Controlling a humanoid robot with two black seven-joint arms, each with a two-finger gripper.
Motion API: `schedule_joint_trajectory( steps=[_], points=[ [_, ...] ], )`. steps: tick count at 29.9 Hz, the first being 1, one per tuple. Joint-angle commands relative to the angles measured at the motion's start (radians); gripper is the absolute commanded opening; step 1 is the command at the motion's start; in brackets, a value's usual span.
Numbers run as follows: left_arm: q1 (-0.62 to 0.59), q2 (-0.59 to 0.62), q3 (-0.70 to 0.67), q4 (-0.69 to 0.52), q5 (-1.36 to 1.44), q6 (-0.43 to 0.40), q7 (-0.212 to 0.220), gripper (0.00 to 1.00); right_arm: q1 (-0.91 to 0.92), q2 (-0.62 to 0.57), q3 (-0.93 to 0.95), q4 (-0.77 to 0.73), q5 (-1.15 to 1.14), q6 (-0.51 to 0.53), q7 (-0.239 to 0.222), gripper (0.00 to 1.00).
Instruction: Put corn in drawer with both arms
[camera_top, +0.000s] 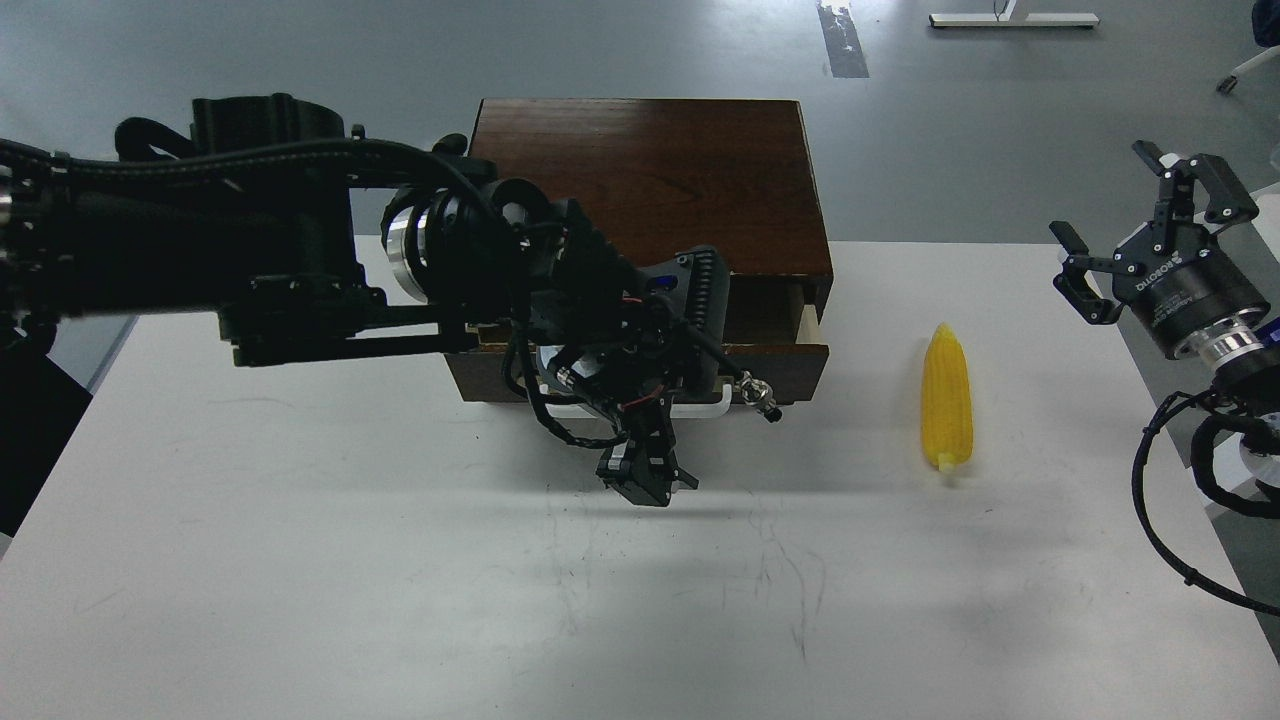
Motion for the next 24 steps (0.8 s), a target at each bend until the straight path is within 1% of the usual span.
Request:
schedule_joint_trajectory(
  steps=[1,4,5,8,9,11,12,14,18,20,24],
  points=[
    [-0.002,0.034,-0.091,-0.006,-0.089,0.000,0.000,0.99,-0.002,-0.003,0.000,0.000,0.000,0.000,0.000,1.00],
    [-0.002,0.068,-0.196,0.017,-0.312,0.000,0.000,0.99,-0.004,-0.018,-0.002,0.000,0.000,0.000,0.000,1.00],
    [-0.004,0.088,-0.234,0.052,-0.426,0.000,0.000,0.99,-0.005,-0.020,0.000,0.000,0.000,0.000,-0.001,1.00],
    [-0.004,0.129,-0.294,0.150,-0.673,0.000,0.000,0.99,-0.011,-0.023,0.000,0.000,0.000,0.000,0.000,1.00],
    [-0.004,0.129,-0.294,0.151,-0.674,0.000,0.000,0.99,-0.011,-0.023,0.000,0.000,0.000,0.000,0.000,1.00],
    [0.008,0.174,-0.328,0.212,-0.841,0.000,0.000,0.99,-0.016,-0.028,-0.002,0.002,0.000,0.000,0.000,1.00],
    [0.011,0.183,-0.332,0.223,-0.882,0.000,0.000,0.99,-0.016,-0.028,-0.002,0.002,0.000,0.000,-0.001,1.00],
    [0.063,0.232,-0.335,0.253,-1.066,0.000,0.000,0.99,-0.027,-0.031,-0.003,0.002,0.000,0.000,-0.001,1.00],
    [0.146,0.313,-0.335,0.255,-1.283,0.000,0.000,0.99,-0.031,-0.051,-0.012,0.018,0.000,0.000,0.000,1.00],
    [0.240,0.370,-0.343,0.255,-1.430,0.000,0.000,0.99,-0.039,-0.058,-0.014,0.031,0.000,0.000,-0.001,1.00],
    [0.337,0.431,-0.357,0.255,-1.631,0.000,0.000,0.99,-0.045,-0.081,-0.021,0.052,-0.003,0.000,0.000,1.00]
  ],
)
